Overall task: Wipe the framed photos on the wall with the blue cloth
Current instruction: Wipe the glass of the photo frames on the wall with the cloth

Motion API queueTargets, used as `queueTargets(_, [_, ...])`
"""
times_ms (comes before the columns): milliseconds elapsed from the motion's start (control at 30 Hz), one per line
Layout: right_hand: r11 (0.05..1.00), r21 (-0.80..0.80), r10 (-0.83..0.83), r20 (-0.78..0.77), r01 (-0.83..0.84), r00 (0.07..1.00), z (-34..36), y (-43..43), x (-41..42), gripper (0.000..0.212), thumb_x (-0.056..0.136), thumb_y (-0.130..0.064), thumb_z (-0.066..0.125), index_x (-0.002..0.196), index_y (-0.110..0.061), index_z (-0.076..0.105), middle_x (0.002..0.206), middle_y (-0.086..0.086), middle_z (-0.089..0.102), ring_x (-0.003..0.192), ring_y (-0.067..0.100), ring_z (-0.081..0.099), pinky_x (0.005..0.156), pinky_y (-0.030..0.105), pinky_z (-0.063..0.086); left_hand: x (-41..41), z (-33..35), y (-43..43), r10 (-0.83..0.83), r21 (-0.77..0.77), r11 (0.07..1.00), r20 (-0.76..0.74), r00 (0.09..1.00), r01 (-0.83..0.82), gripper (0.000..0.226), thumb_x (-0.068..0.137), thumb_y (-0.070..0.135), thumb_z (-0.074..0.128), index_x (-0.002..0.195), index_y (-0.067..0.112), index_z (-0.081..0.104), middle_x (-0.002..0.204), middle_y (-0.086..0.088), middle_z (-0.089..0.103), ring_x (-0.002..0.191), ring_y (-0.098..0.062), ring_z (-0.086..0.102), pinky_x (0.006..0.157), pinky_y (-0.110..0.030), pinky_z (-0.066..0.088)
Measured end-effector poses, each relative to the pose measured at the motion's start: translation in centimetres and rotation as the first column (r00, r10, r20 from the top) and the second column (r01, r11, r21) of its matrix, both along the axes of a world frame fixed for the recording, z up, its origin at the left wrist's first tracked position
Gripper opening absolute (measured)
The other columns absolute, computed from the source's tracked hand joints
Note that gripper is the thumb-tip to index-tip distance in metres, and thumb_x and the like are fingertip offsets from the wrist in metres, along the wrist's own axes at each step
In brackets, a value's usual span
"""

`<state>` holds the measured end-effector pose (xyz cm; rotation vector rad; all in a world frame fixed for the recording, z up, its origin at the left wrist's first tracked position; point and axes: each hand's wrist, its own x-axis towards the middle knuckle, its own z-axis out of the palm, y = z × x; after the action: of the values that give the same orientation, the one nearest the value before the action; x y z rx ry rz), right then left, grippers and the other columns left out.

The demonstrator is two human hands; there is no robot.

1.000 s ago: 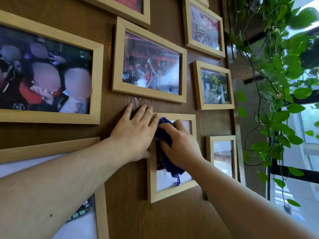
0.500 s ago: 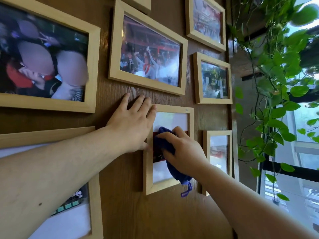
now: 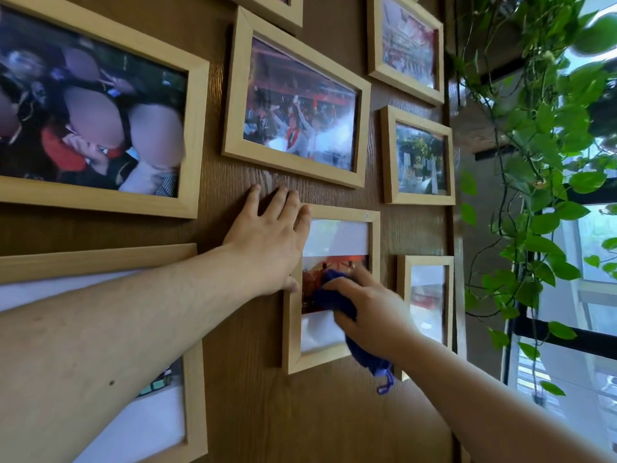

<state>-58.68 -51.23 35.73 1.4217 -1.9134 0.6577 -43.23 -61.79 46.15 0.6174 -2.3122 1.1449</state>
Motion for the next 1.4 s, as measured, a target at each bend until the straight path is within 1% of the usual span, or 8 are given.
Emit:
queueTargets(100, [0.983, 0.165, 0.09, -0.046, -0.081, 0.995, -0.4, -0.1, 1.3, 0.038, 0.086, -0.039, 0.051, 0.124, -0.04, 0.043, 0.113, -0.007, 0.046, 0.082, 0.016, 0.054, 0.067, 0.033, 0.053, -0.1, -0.1, 0.0, 0.01, -0.013, 1.0, -0.007, 1.0, -0.01, 0.118, 0.074, 0.069, 0.059, 0.149, 0.009, -0.009, 0.159, -0.021, -0.006, 0.146, -0.036, -0.006, 0.116, -0.06, 0.004])
queueTargets(333, [0.984, 0.084, -0.156, 0.0, 0.155, 0.988, -2.2, 2.4, -3.4, 0.033, 0.082, -0.04, 0.053, 0.114, -0.034, 0.056, 0.104, -0.005, 0.051, 0.074, 0.02, 0.058, 0.056, 0.032, 0.05, -0.1, -0.1, 0.1, 0.025, -0.001, 1.0, 0.002, 1.0, -0.025, 0.117, 0.075, 0.067, 0.06, 0.149, 0.008, -0.007, 0.159, -0.021, -0.007, 0.146, -0.035, -0.007, 0.116, -0.061, 0.006])
queueTargets(433, [0.973, 0.121, -0.196, -0.026, 0.198, 0.98, -3.1, 2.5, -3.4, 0.035, 0.082, -0.043, 0.049, 0.115, -0.032, 0.055, 0.105, -0.002, 0.051, 0.074, 0.021, 0.059, 0.06, 0.035, 0.054, -0.3, -0.2, 0.2, 0.033, -0.014, 0.999, 0.001, 0.999, -0.033, 0.117, 0.075, 0.067, 0.06, 0.149, 0.006, -0.007, 0.159, -0.021, -0.009, 0.146, -0.035, -0.007, 0.116, -0.061, 0.007])
queueTargets(633, [0.967, 0.24, -0.067, -0.068, 0.082, 0.995, -3.8, 1.3, 0.6, 0.036, 0.087, -0.046, 0.042, 0.122, -0.036, 0.044, 0.114, -0.001, 0.047, 0.077, 0.021, 0.058, 0.064, 0.038, 0.054, -0.3, -0.4, 0.3, 0.045, -0.008, 0.999, 0.0, 0.999, -0.045, 0.118, 0.075, 0.066, 0.06, 0.149, 0.006, -0.009, 0.16, -0.018, -0.011, 0.147, -0.033, -0.008, 0.116, -0.061, 0.008])
queueTargets(767, [0.974, 0.226, -0.001, -0.041, 0.01, 0.999, -4.0, 0.7, 2.1, 0.036, 0.09, -0.044, 0.045, 0.125, -0.035, 0.04, 0.116, -0.001, 0.046, 0.081, 0.019, 0.056, 0.066, 0.031, 0.05, -0.3, -0.4, 0.3, 0.05, -0.018, 0.999, -0.001, 0.999, -0.05, 0.118, 0.075, 0.067, 0.06, 0.149, 0.006, -0.009, 0.16, -0.017, -0.009, 0.147, -0.033, -0.008, 0.116, -0.06, 0.008])
queueTargets(1033, [0.972, 0.228, 0.059, 0.023, -0.063, 0.998, -4.1, 0.2, 2.1, 0.038, 0.089, -0.043, 0.047, 0.127, -0.04, 0.039, 0.117, -0.006, 0.045, 0.085, 0.017, 0.053, 0.071, 0.031, 0.051, 0.1, -0.6, 0.3, 0.031, -0.005, 0.999, -0.018, 0.999, -0.031, 0.116, 0.076, 0.066, 0.06, 0.149, 0.008, -0.008, 0.16, -0.016, -0.01, 0.147, -0.032, -0.009, 0.116, -0.06, 0.009])
queueTargets(1200, [0.972, 0.224, -0.07, 0.018, 0.064, 0.997, -4.1, 1.4, 0.2, 0.037, 0.087, -0.045, 0.047, 0.124, -0.038, 0.046, 0.114, -0.004, 0.048, 0.084, 0.019, 0.056, 0.071, 0.037, 0.053, 0.1, -0.4, 0.6, 0.036, 0.001, 0.999, -0.016, 0.999, -0.036, 0.115, 0.076, 0.065, 0.06, 0.149, 0.008, -0.008, 0.16, -0.017, -0.01, 0.147, -0.033, -0.009, 0.116, -0.06, 0.01])
queueTargets(1400, [0.96, 0.169, -0.227, 0.014, 0.222, 0.974, -4.3, 3.1, -2.2, 0.033, 0.091, -0.04, 0.046, 0.122, -0.033, 0.047, 0.115, -0.002, 0.048, 0.083, 0.019, 0.058, 0.069, 0.033, 0.052, -0.1, -0.4, 0.7, 0.019, 0.03, 0.999, -0.016, 1.0, -0.018, 0.115, 0.075, 0.065, 0.062, 0.15, 0.009, -0.006, 0.16, -0.016, -0.01, 0.147, -0.032, -0.009, 0.116, -0.06, 0.009])
